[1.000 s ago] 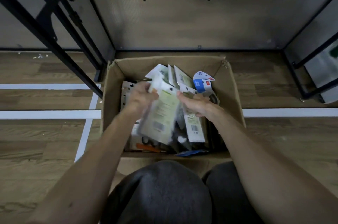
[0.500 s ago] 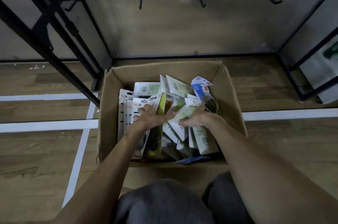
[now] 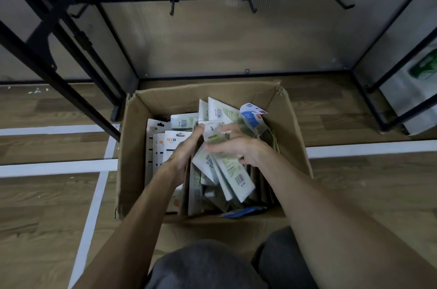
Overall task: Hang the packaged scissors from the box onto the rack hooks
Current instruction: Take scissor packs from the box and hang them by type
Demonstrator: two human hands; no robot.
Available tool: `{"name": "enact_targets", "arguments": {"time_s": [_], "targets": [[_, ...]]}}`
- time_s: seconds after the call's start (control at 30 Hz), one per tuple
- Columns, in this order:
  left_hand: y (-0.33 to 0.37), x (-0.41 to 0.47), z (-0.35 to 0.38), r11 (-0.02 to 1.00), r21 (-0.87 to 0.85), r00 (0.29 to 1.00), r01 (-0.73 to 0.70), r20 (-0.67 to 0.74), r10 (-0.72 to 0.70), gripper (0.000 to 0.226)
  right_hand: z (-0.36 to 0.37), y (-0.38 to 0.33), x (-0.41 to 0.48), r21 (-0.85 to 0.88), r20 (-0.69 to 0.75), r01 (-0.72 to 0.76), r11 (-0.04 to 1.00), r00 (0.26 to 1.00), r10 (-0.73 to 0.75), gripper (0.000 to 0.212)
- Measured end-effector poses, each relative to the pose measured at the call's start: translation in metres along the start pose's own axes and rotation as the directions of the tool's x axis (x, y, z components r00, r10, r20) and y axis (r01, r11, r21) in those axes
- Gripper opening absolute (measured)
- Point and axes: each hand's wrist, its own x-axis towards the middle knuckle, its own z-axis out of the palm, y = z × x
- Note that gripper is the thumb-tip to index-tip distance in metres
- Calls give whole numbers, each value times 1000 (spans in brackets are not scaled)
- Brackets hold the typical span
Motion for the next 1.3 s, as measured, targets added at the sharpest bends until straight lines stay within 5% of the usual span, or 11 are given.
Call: {"name": "enact_targets", "arguments": {"time_s": [0.13,0.23,0.33,0.4,0.5,0.67,0.73,0.83,0.9,1.0,1.3], "targets": [[-7,4,1,993,113,999,31,-38,-27,123,3,11,13,203,-64,-36,978,997,50,93],[-4,-2,0,978,207,1000,23,4,-25,131,5,7,10,155,-132,-139,978,978,160,75],[8,-17,7,984,172,996,-48,-67,61,113,2,-9,3,240,-99,-37,970,993,63,70],[19,-26,8,988,113,987,-102,-109,114,77,-1,-21,-4,350,-93,56,935,995,-25,59],[47,-44,-1,970,117,962,-212,-148,228,33,0,-32,-8,403,-2,81,912,996,-87,76],[45,-42,-7,982,113,970,-150,-175,169,55,11,-33,-9,440,121,15,898,990,-76,68],[42,-42,0,985,116,983,-124,-119,138,42,13,-35,-8,447,122,9,895,990,-71,65],[35,-43,2,988,147,998,-49,-31,55,20,13,-33,-9,435,162,-7,900,984,-71,37],[29,-45,0,985,155,996,-76,-23,81,39,13,-31,-8,440,179,4,898,980,-93,25],[38,-53,-2,986,99,981,-132,-131,144,62,15,-38,-8,396,116,106,912,980,-164,45],[136,-171,5,987,72,957,-140,-244,154,43,-2,-120,-135,354,95,160,921,974,-206,57]]}}
